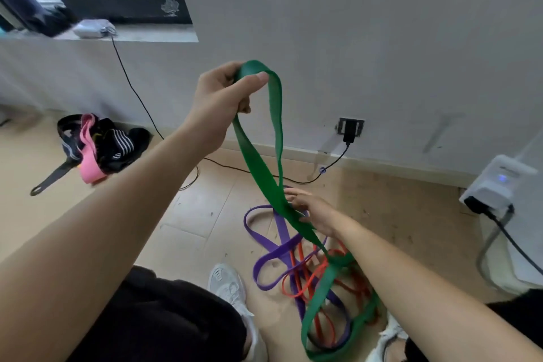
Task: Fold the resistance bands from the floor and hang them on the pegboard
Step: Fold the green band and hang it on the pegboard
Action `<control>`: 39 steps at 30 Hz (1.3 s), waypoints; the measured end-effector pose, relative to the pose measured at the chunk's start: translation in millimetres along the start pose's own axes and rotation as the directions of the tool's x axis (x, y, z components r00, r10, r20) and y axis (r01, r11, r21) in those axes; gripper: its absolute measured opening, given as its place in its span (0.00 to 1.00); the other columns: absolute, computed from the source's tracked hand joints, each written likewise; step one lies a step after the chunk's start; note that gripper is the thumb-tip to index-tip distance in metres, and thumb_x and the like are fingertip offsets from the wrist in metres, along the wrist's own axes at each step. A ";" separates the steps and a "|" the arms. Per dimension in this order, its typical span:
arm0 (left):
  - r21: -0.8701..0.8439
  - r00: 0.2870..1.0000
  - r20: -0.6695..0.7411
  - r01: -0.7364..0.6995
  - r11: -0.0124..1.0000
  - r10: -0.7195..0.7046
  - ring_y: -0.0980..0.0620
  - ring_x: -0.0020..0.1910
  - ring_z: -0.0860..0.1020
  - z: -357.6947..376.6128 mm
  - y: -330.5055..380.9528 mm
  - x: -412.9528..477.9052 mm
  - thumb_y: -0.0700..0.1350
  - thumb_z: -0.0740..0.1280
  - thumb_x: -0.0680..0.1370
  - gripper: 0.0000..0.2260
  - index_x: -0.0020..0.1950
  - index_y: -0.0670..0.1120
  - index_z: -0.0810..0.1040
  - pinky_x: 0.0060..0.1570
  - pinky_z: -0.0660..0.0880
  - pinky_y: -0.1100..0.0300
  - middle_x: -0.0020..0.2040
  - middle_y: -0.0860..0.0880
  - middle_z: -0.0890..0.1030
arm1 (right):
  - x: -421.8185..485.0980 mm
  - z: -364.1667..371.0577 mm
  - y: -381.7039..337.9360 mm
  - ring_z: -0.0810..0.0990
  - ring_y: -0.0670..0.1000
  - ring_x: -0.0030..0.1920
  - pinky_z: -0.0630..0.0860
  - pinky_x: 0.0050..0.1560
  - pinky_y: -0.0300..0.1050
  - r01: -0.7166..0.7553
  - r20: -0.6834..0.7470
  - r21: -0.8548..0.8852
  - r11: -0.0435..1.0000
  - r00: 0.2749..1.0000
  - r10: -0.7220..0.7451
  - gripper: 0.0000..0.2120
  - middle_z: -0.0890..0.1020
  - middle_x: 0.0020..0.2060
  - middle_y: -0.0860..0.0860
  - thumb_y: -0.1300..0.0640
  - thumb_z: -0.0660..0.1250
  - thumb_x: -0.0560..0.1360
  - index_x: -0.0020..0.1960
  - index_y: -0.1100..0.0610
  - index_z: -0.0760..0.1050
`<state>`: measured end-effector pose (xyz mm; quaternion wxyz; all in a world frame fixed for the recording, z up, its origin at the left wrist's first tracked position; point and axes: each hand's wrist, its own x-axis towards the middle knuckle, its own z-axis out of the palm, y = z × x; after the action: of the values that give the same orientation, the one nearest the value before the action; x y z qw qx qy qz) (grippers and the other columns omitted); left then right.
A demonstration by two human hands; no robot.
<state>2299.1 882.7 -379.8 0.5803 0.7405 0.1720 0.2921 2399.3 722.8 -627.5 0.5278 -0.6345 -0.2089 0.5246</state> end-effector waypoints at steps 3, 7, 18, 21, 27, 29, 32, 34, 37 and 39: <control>-0.051 1.000 -0.028 -0.001 0.999 0.000 0.54 0.30 0.67 -18.9 -1.5 1.0 0.45 0.72 0.76 0.05 0.50 0.45 0.82 0.36 0.72 0.61 0.30 0.55 0.70 | 9.0 8.1 -2.5 0.76 0.56 0.63 0.71 0.65 0.55 -0.011 0.013 -0.010 1.000 1.000 0.011 0.13 0.81 0.59 0.51 0.46 0.63 0.79 0.60 0.44 0.81; -0.060 1.000 -0.005 0.016 0.998 -0.017 0.54 0.30 0.67 -34.0 -8.0 -1.5 0.45 0.71 0.77 0.06 0.51 0.45 0.81 0.36 0.71 0.62 0.31 0.55 0.70 | 25.8 21.2 1.1 0.83 0.55 0.56 0.76 0.63 0.61 0.020 0.044 -0.235 0.972 0.999 -0.010 0.12 0.85 0.50 0.49 0.44 0.72 0.73 0.55 0.44 0.81; 0.025 0.975 -0.052 0.218 0.976 -0.217 0.55 0.30 0.69 -69.8 -49.9 -0.4 0.43 0.71 0.80 0.04 0.53 0.44 0.81 0.36 0.73 0.63 0.32 0.53 0.70 | 16.4 -45.9 -4.1 0.81 0.53 0.51 0.77 0.47 0.46 -0.108 -0.089 -0.182 0.977 0.992 0.093 0.11 0.85 0.51 0.56 0.60 0.61 0.82 0.53 0.57 0.83; 0.040 0.968 -0.044 0.248 0.968 -0.246 0.55 0.30 0.69 -66.3 -53.1 -0.1 0.44 0.71 0.79 0.10 0.58 0.41 0.81 0.37 0.73 0.63 0.33 0.52 0.70 | 12.9 -57.7 -5.2 0.81 0.52 0.47 0.76 0.49 0.47 -0.101 -0.127 -0.160 0.982 0.989 0.081 0.10 0.84 0.45 0.54 0.61 0.62 0.81 0.53 0.57 0.82; 0.001 0.968 -0.058 0.247 0.969 -0.246 0.55 0.30 0.69 -61.4 -46.4 -0.5 0.44 0.71 0.79 0.07 0.55 0.44 0.82 0.36 0.73 0.63 0.34 0.52 0.70 | 15.0 -33.6 9.9 0.83 0.51 0.54 0.78 0.53 0.50 -0.143 0.019 -0.288 0.947 0.988 0.155 0.09 0.86 0.51 0.51 0.59 0.64 0.81 0.56 0.54 0.83; 0.003 0.966 -0.049 0.253 0.967 -0.253 0.55 0.30 0.69 -61.7 -46.8 -2.1 0.44 0.71 0.79 0.05 0.53 0.44 0.82 0.35 0.73 0.63 0.33 0.52 0.69 | 20.5 -26.9 15.6 0.82 0.54 0.55 0.80 0.54 0.53 -0.174 -0.093 -0.205 0.963 0.983 0.158 0.08 0.85 0.52 0.54 0.59 0.65 0.81 0.55 0.55 0.82; 0.063 0.958 -0.035 0.285 0.956 -0.283 0.55 0.29 0.68 -62.5 -51.7 -4.2 0.45 0.72 0.79 0.06 0.52 0.44 0.82 0.34 0.72 0.63 0.33 0.52 0.69 | 28.3 -21.0 10.5 0.81 0.56 0.55 0.82 0.46 0.51 -0.152 -0.345 -0.007 0.988 0.928 0.140 0.06 0.83 0.54 0.57 0.61 0.64 0.81 0.48 0.56 0.79; 0.105 0.949 -0.063 0.313 0.944 -0.308 0.55 0.29 0.68 -64.6 -55.7 -4.5 0.46 0.73 0.78 0.06 0.51 0.44 0.83 0.32 0.70 0.62 0.32 0.52 0.68 | 33.3 -20.4 -2.5 0.79 0.56 0.53 0.80 0.44 0.48 -0.118 -0.435 -0.036 0.992 0.896 0.091 0.09 0.81 0.52 0.57 0.59 0.62 0.82 0.44 0.54 0.76; 0.127 0.930 -0.118 0.361 0.924 -0.347 0.54 0.29 0.66 -69.5 -62.6 -3.1 0.45 0.74 0.77 0.05 0.50 0.44 0.83 0.30 0.68 0.62 0.33 0.51 0.68 | 34.2 -27.8 -18.4 0.76 0.54 0.48 0.74 0.47 0.47 -0.081 -0.401 -0.281 0.956 0.915 -0.041 0.10 0.78 0.46 0.54 0.56 0.58 0.83 0.46 0.55 0.75; 0.128 0.912 -0.157 0.399 0.908 -0.378 0.53 0.28 0.66 -72.7 -69.3 -2.1 0.44 0.74 0.77 0.06 0.50 0.42 0.82 0.30 0.68 0.61 0.34 0.50 0.68 | 27.7 -38.3 -25.2 0.78 0.52 0.51 0.75 0.52 0.47 -0.064 -0.323 -0.424 0.904 0.942 -0.085 0.11 0.80 0.52 0.53 0.51 0.62 0.82 0.57 0.57 0.77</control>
<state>2257.5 955.1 -435.4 0.5544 0.7142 0.3758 0.2034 2450.5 737.2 -621.6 0.4060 -0.8133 -0.2298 0.3478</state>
